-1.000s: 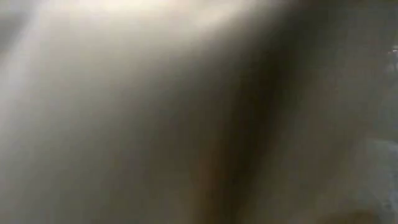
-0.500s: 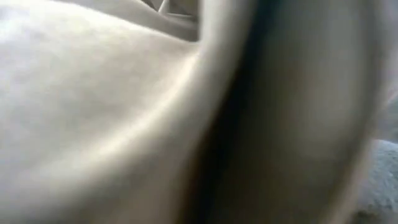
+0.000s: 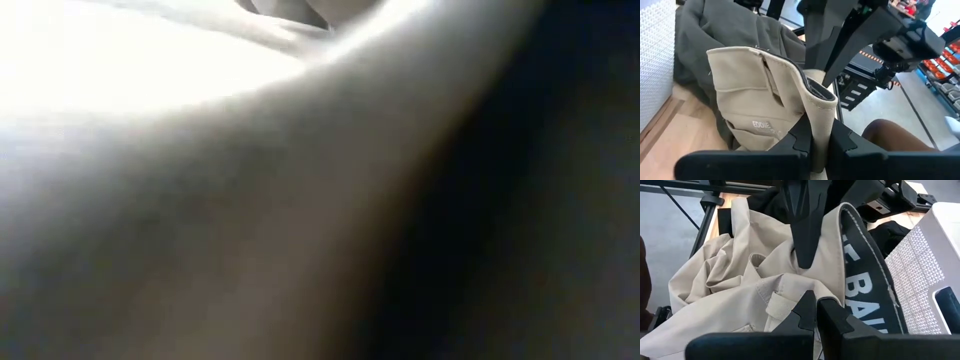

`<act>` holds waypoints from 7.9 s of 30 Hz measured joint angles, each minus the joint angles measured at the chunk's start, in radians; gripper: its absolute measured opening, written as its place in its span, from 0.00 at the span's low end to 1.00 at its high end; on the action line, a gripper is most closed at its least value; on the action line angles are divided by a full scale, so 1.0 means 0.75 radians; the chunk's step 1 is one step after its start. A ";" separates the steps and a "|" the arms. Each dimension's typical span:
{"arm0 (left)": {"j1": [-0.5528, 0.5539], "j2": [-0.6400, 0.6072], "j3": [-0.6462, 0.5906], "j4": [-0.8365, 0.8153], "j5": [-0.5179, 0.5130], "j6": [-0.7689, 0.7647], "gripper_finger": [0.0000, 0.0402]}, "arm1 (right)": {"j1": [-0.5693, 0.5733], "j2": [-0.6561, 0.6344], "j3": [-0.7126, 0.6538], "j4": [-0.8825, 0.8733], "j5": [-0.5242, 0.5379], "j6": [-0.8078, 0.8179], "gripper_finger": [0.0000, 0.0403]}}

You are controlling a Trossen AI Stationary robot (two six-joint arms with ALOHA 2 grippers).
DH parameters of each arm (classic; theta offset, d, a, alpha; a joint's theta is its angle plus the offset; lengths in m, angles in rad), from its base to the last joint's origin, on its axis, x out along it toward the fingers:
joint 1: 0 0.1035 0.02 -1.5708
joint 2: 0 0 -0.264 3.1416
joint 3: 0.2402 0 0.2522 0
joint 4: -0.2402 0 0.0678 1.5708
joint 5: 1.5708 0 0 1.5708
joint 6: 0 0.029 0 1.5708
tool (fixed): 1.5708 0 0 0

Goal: Fold laundry
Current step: Fold the light brown short pants

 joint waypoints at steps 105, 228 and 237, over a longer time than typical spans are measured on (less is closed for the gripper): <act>-0.152 -0.232 0.633 -0.597 0.094 0.243 0.08 | 0.000 -0.636 -0.598 0.508 -0.045 0.112 0.62; -0.157 -0.210 0.764 -0.447 0.066 0.788 0.08 | 0.234 -0.409 0.051 0.717 0.247 -0.922 0.00; -0.008 -0.213 0.850 -0.537 -0.010 1.062 0.08 | -0.018 -0.413 0.052 0.841 0.158 -0.999 0.00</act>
